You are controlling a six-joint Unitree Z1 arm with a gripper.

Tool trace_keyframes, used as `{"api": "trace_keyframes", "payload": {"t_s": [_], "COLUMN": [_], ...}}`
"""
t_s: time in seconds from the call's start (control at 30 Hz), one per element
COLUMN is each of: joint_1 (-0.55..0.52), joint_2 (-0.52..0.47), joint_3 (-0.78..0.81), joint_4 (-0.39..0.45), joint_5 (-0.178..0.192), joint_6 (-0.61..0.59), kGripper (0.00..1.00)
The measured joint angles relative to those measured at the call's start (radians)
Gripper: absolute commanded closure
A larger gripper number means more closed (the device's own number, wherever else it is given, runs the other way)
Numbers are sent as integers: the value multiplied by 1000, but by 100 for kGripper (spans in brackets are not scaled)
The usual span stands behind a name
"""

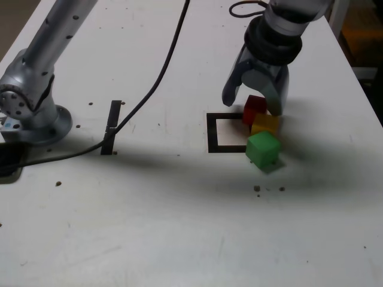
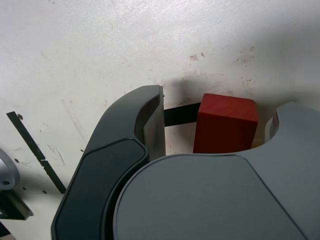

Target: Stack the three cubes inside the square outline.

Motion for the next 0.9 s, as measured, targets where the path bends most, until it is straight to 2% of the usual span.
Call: {"api": "trace_keyframes", "payload": {"t_s": [0.23,0.57,0.9], "joint_1": [0,0,0], "joint_2": [20,27,27], "joint_3": [-7,-20,-36], "joint_4": [-8,-13,-13], "joint_5": [-7,-7,-7], "joint_6": [0,0,-4], "kGripper": [26,45,71]}}
